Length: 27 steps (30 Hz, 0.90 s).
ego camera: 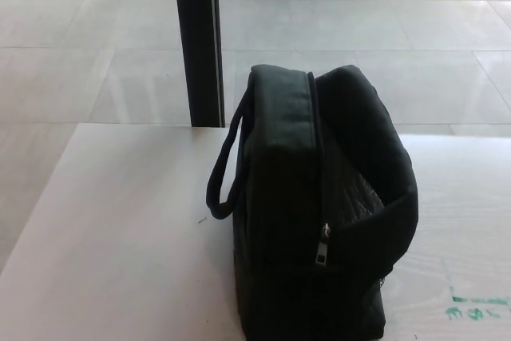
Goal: The robot uses its right hand to pick up the cube kept on the middle of the desk and put it inside the bag next to it
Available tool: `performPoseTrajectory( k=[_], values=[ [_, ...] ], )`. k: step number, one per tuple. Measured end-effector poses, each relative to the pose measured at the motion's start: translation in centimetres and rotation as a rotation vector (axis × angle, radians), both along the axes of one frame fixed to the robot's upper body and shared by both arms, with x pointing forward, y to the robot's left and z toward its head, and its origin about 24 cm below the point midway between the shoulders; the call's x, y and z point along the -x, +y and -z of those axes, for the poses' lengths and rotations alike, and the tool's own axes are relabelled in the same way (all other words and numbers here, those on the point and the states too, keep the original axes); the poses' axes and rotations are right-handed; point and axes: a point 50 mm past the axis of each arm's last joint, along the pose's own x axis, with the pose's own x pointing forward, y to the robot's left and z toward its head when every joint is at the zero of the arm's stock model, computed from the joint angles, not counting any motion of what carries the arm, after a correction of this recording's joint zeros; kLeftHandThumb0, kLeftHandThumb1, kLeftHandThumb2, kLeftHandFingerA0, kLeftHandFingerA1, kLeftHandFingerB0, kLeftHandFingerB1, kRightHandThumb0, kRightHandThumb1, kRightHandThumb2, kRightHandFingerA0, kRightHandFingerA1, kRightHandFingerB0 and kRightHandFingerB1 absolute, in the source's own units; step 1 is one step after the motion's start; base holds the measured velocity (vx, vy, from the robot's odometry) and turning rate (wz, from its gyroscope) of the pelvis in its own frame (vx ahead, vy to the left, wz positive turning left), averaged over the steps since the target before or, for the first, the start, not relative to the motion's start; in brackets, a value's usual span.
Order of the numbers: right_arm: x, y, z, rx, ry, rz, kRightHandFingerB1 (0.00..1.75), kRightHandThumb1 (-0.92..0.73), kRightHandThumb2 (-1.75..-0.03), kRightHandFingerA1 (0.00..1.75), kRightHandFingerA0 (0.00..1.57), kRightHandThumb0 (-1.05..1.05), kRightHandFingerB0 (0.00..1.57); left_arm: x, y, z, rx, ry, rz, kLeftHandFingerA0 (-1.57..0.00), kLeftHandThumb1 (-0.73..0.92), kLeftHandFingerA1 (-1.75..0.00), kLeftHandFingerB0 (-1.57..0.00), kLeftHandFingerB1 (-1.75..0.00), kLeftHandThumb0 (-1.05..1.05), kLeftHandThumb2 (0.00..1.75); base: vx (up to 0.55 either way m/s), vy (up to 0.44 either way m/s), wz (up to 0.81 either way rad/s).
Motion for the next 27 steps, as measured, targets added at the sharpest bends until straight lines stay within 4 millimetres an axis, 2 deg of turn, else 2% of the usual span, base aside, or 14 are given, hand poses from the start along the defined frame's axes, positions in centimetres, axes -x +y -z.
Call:
performPoseTrajectory(
  k=[6,7,10,13,15,16,17,18,19,20,22,25,26,27],
  values=[
    [3.4,1.2,6.0,-0.162,0.055,0.151,0.41,-0.78,-0.62,0.81,0.14,-0.57,0.18,0.0,0.0,0.0,0.0,0.002,0.0,-0.22,0.71,-0.5,-0.25,-0.37,-0.65,0.61,0.0,0.0,0.0],
    [3.9,1.5,6.9,-0.186,0.061,0.174,0.47,-0.62,-0.9,0.75,0.28,-0.61,0.11,0.0,0.0,0.1,-0.002,0.006,0.001,-0.21,0.71,-0.5,-0.24,-0.38,-0.65,0.61,0.0,0.0,0.0],
    [5.4,2.5,9.6,-0.27,0.074,0.247,0.47,-0.64,-0.91,0.76,0.31,-0.64,0.08,0.2,0.0,0.1,-0.006,0.015,-0.001,-0.2,0.69,-0.54,-0.26,-0.4,-0.65,0.6,0.0,0.0,0.0],
    [7.0,3.6,12.2,-0.363,0.092,0.32,0.51,-0.67,-1.14,0.55,0.03,-0.31,0.0,0.4,0.1,0.2,-0.01,0.024,-0.016,-0.23,0.69,-0.49,-0.25,-0.38,-0.64,0.6,0.0,0.0,0.0],
    [8.0,4.2,13.4,-0.417,0.098,0.355,0.51,-0.67,-1.14,0.55,0.03,-0.31,0.0,0.6,0.1,0.3,-0.009,0.033,-0.023,-0.22,0.69,-0.48,-0.24,-0.37,-0.64,0.6,0.0,0.0,0.0],
    [8.3,4.3,13.8,-0.436,0.099,0.367,0.28,-0.83,-0.65,0.51,0.04,-0.52,0.09,0.7,0.1,0.4,-0.008,0.035,-0.025,-0.22,0.69,-0.48,-0.25,-0.37,-0.64,0.61,0.0,0.0,0.0],
    [8.7,4.5,14.3,-0.462,0.101,0.381,0.38,-0.62,-0.96,0.5,0.01,-0.53,0.02,0.7,0.1,0.4,-0.009,0.037,-0.026,-0.23,0.69,-0.49,-0.26,-0.37,-0.64,0.6,0.0,0.0,0.0],
    [8.9,4.7,14.6,-0.478,0.103,0.39,0.27,-0.85,-0.66,0.47,0.04,-0.52,0.08,0.7,0.1,0.4,-0.009,0.037,-0.026,-0.22,0.69,-0.48,-0.24,-0.36,-0.65,0.6,0.0,0.0,0.0],
    [9.3,4.8,15.0,-0.499,0.104,0.4,0.51,-0.64,-1.13,0.55,0.03,-0.33,0.0,0.7,0.1,0.4,-0.011,0.038,-0.026,-0.22,0.7,-0.48,-0.24,-0.37,-0.65,0.61,0.0,0.0,0.0],
    [9.5,5.0,15.3,-0.518,0.103,0.409,0.28,-0.83,-0.67,0.55,0.14,-0.55,0.1,0.7,0.1,0.4,-0.012,0.04,-0.026,-0.2,0.7,-0.48,-0.24,-0.37,-0.64,0.6,0.0,0.0,0.0],
    [10.0,5.2,15.7,-0.545,0.097,0.419,0.45,-0.65,-0.9,0.64,0.28,-0.59,0.11,0.8,0.1,0.5,-0.012,0.045,-0.029,-0.2,0.7,-0.47,-0.25,-0.37,-0.63,0.61,0.0,0.0,0.0],
    [10.1,5.4,15.8,-0.571,0.074,0.421,0.45,-0.65,-0.91,0.63,0.32,-0.59,0.14,0.9,0.1,0.5,-0.008,0.048,-0.036,-0.22,0.69,-0.47,-0.25,-0.37,-0.64,0.6,0.0,0.0,0.0],
    [9.9,5.5,15.7,-0.574,0.062,0.411,0.35,-0.8,-0.64,0.69,0.39,-0.55,0.21,0.9,0.1,0.5,-0.008,0.047,-0.038,-0.21,0.68,-0.47,-0.26,-0.38,-0.64,0.6,0.0,0.0,0.0],
    [9.8,5.6,15.5,-0.572,0.055,0.399,0.35,-0.77,-0.64,0.63,0.37,-0.57,0.21,0.9,0.1,0.5,-0.009,0.046,-0.039,-0.21,0.69,-0.47,-0.25,-0.38,-0.63,0.61,0.0,0.0,0.0]
  ],
)
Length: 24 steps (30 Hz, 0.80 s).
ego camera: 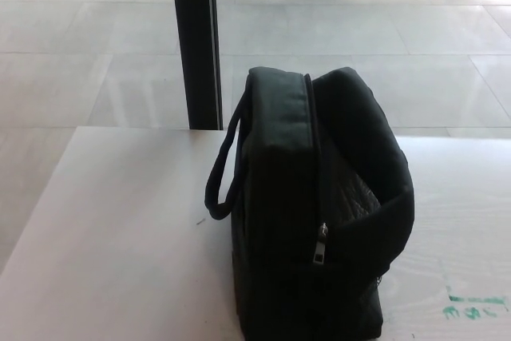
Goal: The robot uses its right hand to pick up the cube kept on the middle of the desk and put it inside the bag next to it
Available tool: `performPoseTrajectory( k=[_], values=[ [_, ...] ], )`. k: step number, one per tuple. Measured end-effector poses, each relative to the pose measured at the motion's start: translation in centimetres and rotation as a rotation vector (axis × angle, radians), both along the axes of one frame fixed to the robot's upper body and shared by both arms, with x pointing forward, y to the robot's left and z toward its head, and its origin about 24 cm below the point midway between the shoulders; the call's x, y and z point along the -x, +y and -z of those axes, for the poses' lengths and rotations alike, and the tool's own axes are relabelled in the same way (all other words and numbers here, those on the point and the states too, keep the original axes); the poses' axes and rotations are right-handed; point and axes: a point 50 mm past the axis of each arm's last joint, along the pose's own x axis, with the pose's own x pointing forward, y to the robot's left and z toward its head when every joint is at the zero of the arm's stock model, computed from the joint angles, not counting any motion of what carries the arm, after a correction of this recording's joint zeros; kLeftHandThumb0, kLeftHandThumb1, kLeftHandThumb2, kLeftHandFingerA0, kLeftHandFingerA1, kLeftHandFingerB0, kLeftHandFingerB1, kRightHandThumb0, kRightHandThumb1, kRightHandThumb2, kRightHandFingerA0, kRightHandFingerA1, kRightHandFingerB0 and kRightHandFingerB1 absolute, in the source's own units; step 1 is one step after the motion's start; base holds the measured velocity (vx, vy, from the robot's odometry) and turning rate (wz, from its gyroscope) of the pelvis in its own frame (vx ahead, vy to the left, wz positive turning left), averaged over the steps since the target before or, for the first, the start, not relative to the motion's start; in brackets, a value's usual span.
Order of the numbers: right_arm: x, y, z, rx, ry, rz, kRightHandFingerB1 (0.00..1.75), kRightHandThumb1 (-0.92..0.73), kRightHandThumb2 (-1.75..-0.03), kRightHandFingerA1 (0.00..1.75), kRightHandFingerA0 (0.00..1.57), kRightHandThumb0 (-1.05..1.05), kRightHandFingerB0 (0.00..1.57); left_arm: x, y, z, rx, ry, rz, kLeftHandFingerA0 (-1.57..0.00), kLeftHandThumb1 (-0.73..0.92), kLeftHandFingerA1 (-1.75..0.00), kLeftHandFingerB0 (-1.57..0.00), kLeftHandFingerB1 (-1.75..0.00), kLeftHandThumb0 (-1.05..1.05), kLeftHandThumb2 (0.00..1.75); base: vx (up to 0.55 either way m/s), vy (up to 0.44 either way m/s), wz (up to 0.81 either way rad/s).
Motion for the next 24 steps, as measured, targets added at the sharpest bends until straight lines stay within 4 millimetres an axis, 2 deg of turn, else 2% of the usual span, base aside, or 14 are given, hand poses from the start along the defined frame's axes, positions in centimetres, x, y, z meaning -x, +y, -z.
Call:
performPoseTrajectory(
  k=[3,5,8,10,12,14,16,17,18,22,23,24],
  values=[
    [-0.4,0.2,-0.7,0.014,-0.035,-0.037,0.37,-0.77,-0.63,0.72,0.43,-0.55,0.29,-0.1,0.1,-0.2,-0.003,-0.007,-0.003,-0.22,0.7,-0.48,-0.23,-0.38,-0.62,0.61,0.0,0.0,0.0],
    [-0.8,0.4,-1.1,0.009,-0.063,-0.058,0.37,-0.77,-0.63,0.7,0.43,-0.56,0.31,-0.2,0.2,-0.2,-0.003,-0.011,-0.003,-0.22,0.71,-0.48,-0.23,-0.37,-0.62,0.61,0.0,0.0,0.0],
    [-1.0,0.9,-1.1,-0.012,-0.081,-0.088,0.38,-0.74,-0.62,0.75,0.44,-0.57,0.29,-0.2,0.2,-0.3,-0.003,-0.015,-0.004,-0.19,0.7,-0.48,-0.24,-0.38,-0.62,0.63,0.0,0.0,0.0],
    [-1.0,1.1,-1.0,-0.028,-0.087,-0.096,0.37,-0.75,-0.62,0.71,0.42,-0.57,0.27,-0.3,0.3,-0.3,-0.002,-0.02,-0.01,-0.18,0.7,-0.46,-0.23,-0.37,-0.62,0.61,0.0,0.0,0.0],
    [-1.1,1.5,-0.8,-0.047,-0.094,-0.109,0.37,-0.74,-0.62,0.81,0.47,-0.57,0.28,-0.4,0.3,-0.4,-0.001,-0.025,-0.014,-0.18,0.7,-0.46,-0.23,-0.36,-0.62,0.61,0.0,0.0,0.0],
    [-1.1,1.7,-0.7,-0.06,-0.099,-0.116,0.37,-0.73,-0.62,0.73,0.48,-0.58,0.28,-0.5,0.4,-0.5,-0.002,-0.028,-0.016,-0.19,0.72,-0.48,-0.22,-0.37,-0.62,0.63,0.0,0.0,0.0],
    [-1.1,1.9,-0.6,-0.073,-0.102,-0.122,0.37,-0.73,-0.62,0.75,0.49,-0.57,0.29,-0.5,0.6,-0.7,-0.004,-0.031,-0.015,-0.2,0.7,-0.48,-0.22,-0.37,-0.61,0.61,0.0,0.0,0.0],
    [-1.2,2.1,-0.5,-0.079,-0.103,-0.127,0.49,-0.59,-0.91,0.72,0.5,-0.62,0.23,-0.5,0.7,-0.7,-0.005,-0.033,-0.013,-0.2,0.68,-0.5,-0.23,-0.38,-0.61,0.6,0.0,0.0,0.0],
    [-1.2,2.1,-0.5,-0.083,-0.104,-0.13,0.37,-0.73,-0.62,0.66,0.47,-0.57,0.28,-0.6,0.7,-0.8,-0.007,-0.037,-0.011,-0.21,0.67,-0.51,-0.24,-0.39,-0.63,0.6,0.0,0.0,0.0],
    [-1.4,2.4,-0.4,-0.086,-0.096,-0.157,0.36,-0.75,-0.62,0.67,0.45,-0.58,0.25,-0.8,0.7,-1.0,-0.004,-0.052,-0.007,-0.21,0.71,-0.5,-0.21,-0.37,-0.62,0.61,0.0,0.0,0.0],
    [-1.3,2.4,-0.4,-0.085,-0.093,-0.161,0.48,-0.61,-0.9,0.68,0.42,-0.63,0.19,-0.8,0.8,-1.0,-0.004,-0.052,-0.006,-0.2,0.7,-0.49,-0.21,-0.37,-0.61,0.61,0.0,0.0,0.0],
    [-1.2,2.4,-0.4,-0.086,-0.091,-0.163,0.48,-0.6,-0.9,0.69,0.43,-0.62,0.2,-0.8,0.8,-1.0,-0.003,-0.052,-0.004,-0.2,0.7,-0.48,-0.23,-0.37,-0.61,0.61,0.0,0.0,0.0]
  ],
)
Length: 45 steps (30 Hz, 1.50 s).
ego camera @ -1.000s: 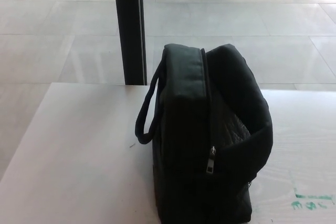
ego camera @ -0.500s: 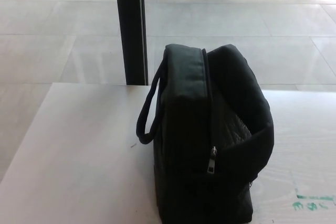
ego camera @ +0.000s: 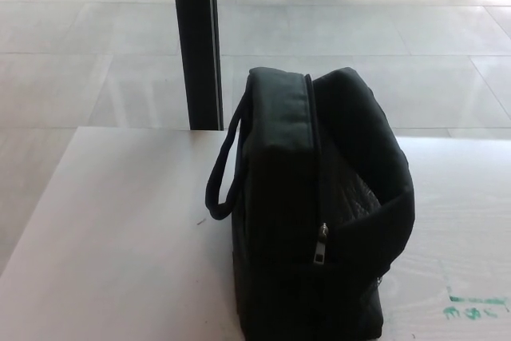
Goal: The robot uses its right hand to pick up the cube kept on the middle of the desk and put it inside the bag next to it
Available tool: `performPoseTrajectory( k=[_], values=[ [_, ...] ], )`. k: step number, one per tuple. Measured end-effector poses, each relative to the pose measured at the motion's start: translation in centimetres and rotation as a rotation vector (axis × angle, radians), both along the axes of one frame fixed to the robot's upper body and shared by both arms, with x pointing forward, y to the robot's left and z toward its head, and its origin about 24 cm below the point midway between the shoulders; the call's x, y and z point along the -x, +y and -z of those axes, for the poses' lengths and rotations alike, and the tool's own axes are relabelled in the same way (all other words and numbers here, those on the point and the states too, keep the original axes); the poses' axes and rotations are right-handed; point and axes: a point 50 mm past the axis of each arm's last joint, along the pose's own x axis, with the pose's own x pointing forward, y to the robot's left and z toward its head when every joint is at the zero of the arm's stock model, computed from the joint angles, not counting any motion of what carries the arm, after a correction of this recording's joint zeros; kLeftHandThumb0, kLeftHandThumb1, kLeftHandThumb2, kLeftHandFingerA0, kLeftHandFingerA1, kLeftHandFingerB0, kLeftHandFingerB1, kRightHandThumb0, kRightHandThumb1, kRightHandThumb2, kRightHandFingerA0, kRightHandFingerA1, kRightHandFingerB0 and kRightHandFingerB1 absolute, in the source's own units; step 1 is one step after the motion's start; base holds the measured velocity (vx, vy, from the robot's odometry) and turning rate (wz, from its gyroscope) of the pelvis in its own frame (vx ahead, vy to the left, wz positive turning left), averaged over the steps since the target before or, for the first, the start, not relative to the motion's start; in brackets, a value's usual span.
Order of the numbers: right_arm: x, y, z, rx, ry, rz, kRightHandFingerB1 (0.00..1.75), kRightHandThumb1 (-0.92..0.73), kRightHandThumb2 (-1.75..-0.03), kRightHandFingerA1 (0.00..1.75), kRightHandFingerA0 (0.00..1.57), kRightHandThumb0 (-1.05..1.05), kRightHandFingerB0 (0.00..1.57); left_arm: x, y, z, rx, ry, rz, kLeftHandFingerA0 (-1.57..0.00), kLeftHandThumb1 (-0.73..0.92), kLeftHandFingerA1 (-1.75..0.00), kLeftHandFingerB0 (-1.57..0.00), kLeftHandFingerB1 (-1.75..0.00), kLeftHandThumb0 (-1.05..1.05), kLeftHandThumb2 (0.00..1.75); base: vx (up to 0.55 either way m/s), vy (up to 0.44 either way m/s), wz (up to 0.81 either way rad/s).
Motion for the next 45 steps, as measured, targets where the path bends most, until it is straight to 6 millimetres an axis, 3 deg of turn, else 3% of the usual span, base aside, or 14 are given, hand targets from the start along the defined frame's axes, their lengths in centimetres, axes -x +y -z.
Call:
performPoseTrajectory(
  k=[1,4,6,7,12,24,25,28,31,33,39,40,41,45],
  values=[
    [0.0,0.0,0.0,-0.001,0.0,-0.001,0.36,-0.74,-0.62,0.69,0.45,-0.58,0.26,0.0,0.0,0.0,0.001,-0.001,0.001,-0.19,0.71,-0.49,-0.23,-0.39,-0.61,0.64,0.0,0.0,0.0],
    [0.0,0.1,0.0,-0.005,0.0,-0.006,0.48,-0.61,-0.91,0.75,0.49,-0.63,0.19,0.0,0.1,-0.1,0.0,-0.003,0.002,-0.2,0.69,-0.48,-0.24,-0.38,-0.6,0.6,0.0,0.0,0.0],
    [0.1,0.2,0.1,-0.009,0.001,-0.006,0.37,-0.74,-0.62,0.73,0.49,-0.6,0.26,-0.2,0.1,-0.2,-0.001,-0.006,0.0,-0.21,0.68,-0.49,-0.25,-0.38,-0.61,0.6,0.0,0.0,0.0],
    [0.1,0.2,0.1,-0.011,0.001,-0.006,0.48,-0.6,-0.91,0.7,0.44,-0.63,0.18,-0.3,0.1,-0.2,0.0,-0.009,-0.001,-0.21,0.67,-0.49,-0.24,-0.38,-0.6,0.6,0.0,0.0,0.0],
    [-0.2,0.3,0.1,-0.018,-0.007,-0.012,0.37,-0.75,-0.62,0.72,0.44,-0.6,0.24,-0.6,0.2,-0.5,-0.006,-0.021,0.002,-0.24,0.68,-0.5,-0.24,-0.38,-0.63,0.59,0.0,0.0,0.0],
    [-0.9,0.3,-0.1,-0.013,-0.022,-0.035,0.36,-0.76,-0.63,0.68,0.41,-0.62,0.2,-1.5,0.3,-0.9,-0.012,-0.051,0.01,-0.23,0.67,-0.51,-0.24,-0.39,-0.62,0.6,0.0,0.0,0.0],
    [-1.0,0.3,-0.2,-0.013,-0.022,-0.041,0.46,-0.61,-0.92,0.66,0.37,-0.67,0.14,-1.5,0.3,-0.9,-0.011,-0.05,0.008,-0.23,0.67,-0.5,-0.23,-0.38,-0.63,0.6,0.0,0.0,0.0],
    [-1.0,0.3,-0.2,-0.013,-0.021,-0.051,0.33,-0.74,-0.62,0.62,0.39,-0.61,0.18,-1.5,0.3,-0.9,-0.01,-0.05,0.008,-0.2,0.67,-0.49,-0.23,-0.39,-0.63,0.6,0.0,0.0,0.0],
    [-1.0,0.3,-0.2,-0.014,-0.017,-0.052,0.46,-0.6,-0.91,0.66,0.37,-0.65,0.12,-1.5,0.3,-0.9,-0.006,-0.051,0.007,-0.21,0.68,-0.48,-0.24,-0.38,-0.6,0.6,0.0,0.0,0.0],
    [-1.0,0.4,-0.2,-0.012,-0.014,-0.057,0.34,-0.75,-0.62,0.64,0.4,-0.6,0.18,-1.5,0.3,-0.9,-0.004,-0.05,0.005,-0.21,0.68,-0.49,-0.24,-0.38,-0.61,0.6,0.0,0.0,0.0],
    [-0.3,0.4,-0.1,-0.009,0.008,-0.05,0.35,-0.75,-0.62,0.66,0.4,-0.59,0.17,-1.4,0.2,-0.8,-0.002,-0.046,0.002,-0.2,0.65,-0.48,-0.26,-0.38,-0.61,0.59,0.0,0.0,0.0],
    [-0.1,0.4,-0.1,-0.013,0.011,-0.046,0.46,-0.61,-0.9,0.68,0.39,-0.66,0.12,-1.4,0.2,-0.7,0.002,-0.043,-0.004,-0.2,0.65,-0.46,-0.25,-0.36,-0.6,0.6,0.0,0.0,0.0],
    [0.0,0.4,-0.1,-0.014,0.012,-0.044,0.36,-0.74,-0.62,0.68,0.43,-0.62,0.18,-1.3,0.2,-0.7,0.004,-0.041,-0.006,-0.19,0.64,-0.46,-0.25,-0.36,-0.59,0.6,0.0,0.0,0.0],
    [0.1,0.5,0.0,-0.016,0.016,-0.043,0.36,-0.75,-0.62,0.69,0.42,-0.6,0.16,-1.1,0.2,-0.6,0.014,-0.037,-0.016,-0.25,0.63,-0.49,-0.34,-0.37,-0.6,0.58,0.0,0.0,0.0]
  ],
)
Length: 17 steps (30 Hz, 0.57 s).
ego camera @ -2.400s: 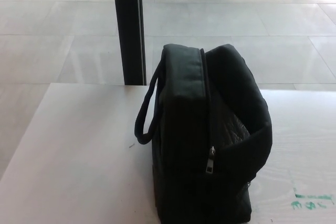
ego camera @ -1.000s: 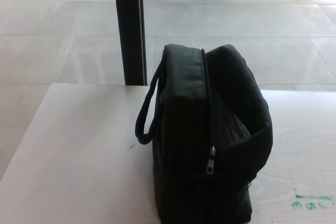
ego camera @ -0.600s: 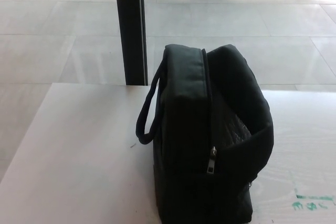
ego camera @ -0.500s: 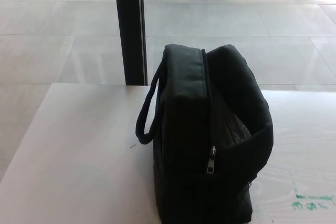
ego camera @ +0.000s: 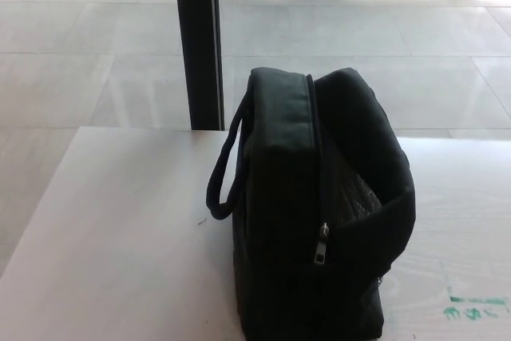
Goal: The robot uses its right hand to pick up the cube kept on the middle of the desk and put it inside the bag next to it
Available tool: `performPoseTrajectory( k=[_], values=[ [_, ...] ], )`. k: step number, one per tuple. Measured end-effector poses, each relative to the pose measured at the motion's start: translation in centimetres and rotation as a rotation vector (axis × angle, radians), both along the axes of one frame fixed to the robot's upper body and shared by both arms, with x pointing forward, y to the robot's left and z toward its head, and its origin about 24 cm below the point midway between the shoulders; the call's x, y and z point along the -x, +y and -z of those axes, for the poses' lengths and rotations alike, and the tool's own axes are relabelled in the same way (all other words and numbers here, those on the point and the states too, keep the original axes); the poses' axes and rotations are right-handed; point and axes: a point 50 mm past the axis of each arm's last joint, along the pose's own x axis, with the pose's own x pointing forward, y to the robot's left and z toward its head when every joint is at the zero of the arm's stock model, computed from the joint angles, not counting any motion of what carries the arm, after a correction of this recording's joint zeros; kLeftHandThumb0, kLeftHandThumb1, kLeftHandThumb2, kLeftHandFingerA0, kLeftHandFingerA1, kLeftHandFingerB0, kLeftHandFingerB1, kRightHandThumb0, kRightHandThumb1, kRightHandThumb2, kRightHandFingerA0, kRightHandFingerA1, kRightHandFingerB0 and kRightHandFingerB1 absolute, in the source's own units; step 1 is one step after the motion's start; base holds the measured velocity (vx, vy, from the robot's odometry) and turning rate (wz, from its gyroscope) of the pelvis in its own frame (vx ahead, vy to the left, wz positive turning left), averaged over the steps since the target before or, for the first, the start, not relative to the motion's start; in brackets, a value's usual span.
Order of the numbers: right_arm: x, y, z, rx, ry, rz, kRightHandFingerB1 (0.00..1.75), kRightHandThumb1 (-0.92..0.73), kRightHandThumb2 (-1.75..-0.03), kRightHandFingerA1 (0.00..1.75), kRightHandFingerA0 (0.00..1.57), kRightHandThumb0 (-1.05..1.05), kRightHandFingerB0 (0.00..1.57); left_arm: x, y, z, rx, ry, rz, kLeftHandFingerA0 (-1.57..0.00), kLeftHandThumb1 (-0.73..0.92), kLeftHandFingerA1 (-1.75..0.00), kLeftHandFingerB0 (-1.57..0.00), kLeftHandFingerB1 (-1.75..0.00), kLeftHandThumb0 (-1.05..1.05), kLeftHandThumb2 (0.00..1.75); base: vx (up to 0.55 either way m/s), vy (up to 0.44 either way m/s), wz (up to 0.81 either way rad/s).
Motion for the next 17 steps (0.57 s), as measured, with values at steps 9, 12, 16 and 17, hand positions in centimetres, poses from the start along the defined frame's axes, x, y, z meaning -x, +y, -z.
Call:
performPoseTrajectory(
  k=[9,12,16,17],
  values=[
    [0.26,0.14,-0.39,0.027,0.002,-0.011,0.45,-0.61,-0.9,0.67,0.38,-0.65,0.13,0.22,0.0,0.12,0.002,0.007,-0.006,-0.22,0.66,-0.48,-0.3,-0.39,-0.6,0.59,0.0,0.0,0.0],
    [0.33,0.1,-0.34,0.03,0.003,-0.007,0.34,-0.75,-0.62,0.64,0.39,-0.57,0.18,0.31,0.02,0.15,0.002,0.009,-0.009,-0.24,0.65,-0.49,-0.33,-0.4,-0.59,0.59,0.0,0.0,0.0],
    [0.51,0.1,-0.26,0.031,0.003,-0.006,0.45,-0.61,-0.9,0.67,0.39,-0.64,0.12,0.33,0.05,0.12,0.004,0.007,-0.01,-0.22,0.68,-0.5,-0.33,-0.42,-0.57,0.59,0.0,0.0,0.0],
    [0.51,0.1,-0.26,0.031,0.003,-0.006,0.45,-0.61,-0.9,0.67,0.39,-0.64,0.12,0.32,0.06,0.11,0.004,0.006,-0.009,-0.22,0.68,-0.5,-0.33,-0.42,-0.57,0.59,0.0,0.0,0.0]
  ],
)
